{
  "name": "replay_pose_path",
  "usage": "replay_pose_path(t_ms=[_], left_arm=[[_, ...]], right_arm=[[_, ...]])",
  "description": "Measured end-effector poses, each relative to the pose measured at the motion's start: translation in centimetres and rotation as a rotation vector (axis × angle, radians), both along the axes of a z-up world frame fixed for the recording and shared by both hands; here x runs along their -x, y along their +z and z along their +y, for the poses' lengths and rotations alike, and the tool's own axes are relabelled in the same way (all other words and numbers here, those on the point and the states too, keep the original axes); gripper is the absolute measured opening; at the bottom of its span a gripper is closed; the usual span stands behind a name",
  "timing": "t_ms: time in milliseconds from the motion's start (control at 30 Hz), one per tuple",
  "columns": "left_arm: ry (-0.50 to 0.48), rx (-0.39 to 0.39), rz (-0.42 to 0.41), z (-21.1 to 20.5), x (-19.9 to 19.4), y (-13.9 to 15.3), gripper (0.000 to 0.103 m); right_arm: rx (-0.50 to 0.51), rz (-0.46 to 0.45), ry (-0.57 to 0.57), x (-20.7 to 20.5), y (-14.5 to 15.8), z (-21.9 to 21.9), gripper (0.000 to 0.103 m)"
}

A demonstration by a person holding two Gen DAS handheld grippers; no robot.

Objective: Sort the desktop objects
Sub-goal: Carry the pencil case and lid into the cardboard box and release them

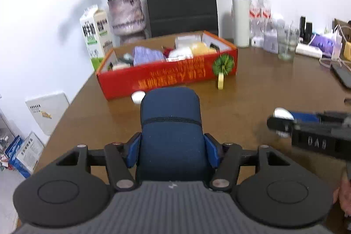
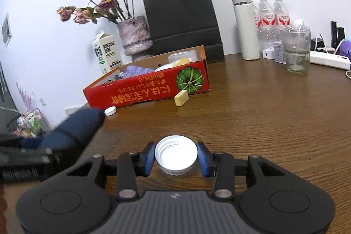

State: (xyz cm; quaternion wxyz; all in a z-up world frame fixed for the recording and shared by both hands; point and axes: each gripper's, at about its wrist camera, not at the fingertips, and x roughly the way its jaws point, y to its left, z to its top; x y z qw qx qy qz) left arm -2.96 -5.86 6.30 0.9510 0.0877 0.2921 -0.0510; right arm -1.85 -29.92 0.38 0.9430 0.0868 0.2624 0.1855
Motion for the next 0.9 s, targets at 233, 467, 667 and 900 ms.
replay_pose_path(t_ms=[233, 467, 667, 900], left_arm=[[0.012, 0.029, -0.074, 1.9, -3.1, 3.8, 0.061], [0.016, 0.1, -0.141, 4.4, -8.9, 8.0, 0.061], [0.029, 0.114, -0.07, 4.2, -17.1, 9.1, 0.061], [0.06, 0.089, 0.098, 1.6, -27.0, 5.2, 0.061]], right_arm=[[0.003, -0.05, 0.015, -0.7, 2.9, -0.2, 0.039], [0.006, -0.148, 0.042, -5.9, 9.0, -0.3, 0.039], [-0.161, -0.022, 0.154, -15.8, 11.1, 0.1, 0.039], [-0.141, 0.209, 0.161, -25.7, 8.8, 6.1, 0.039]])
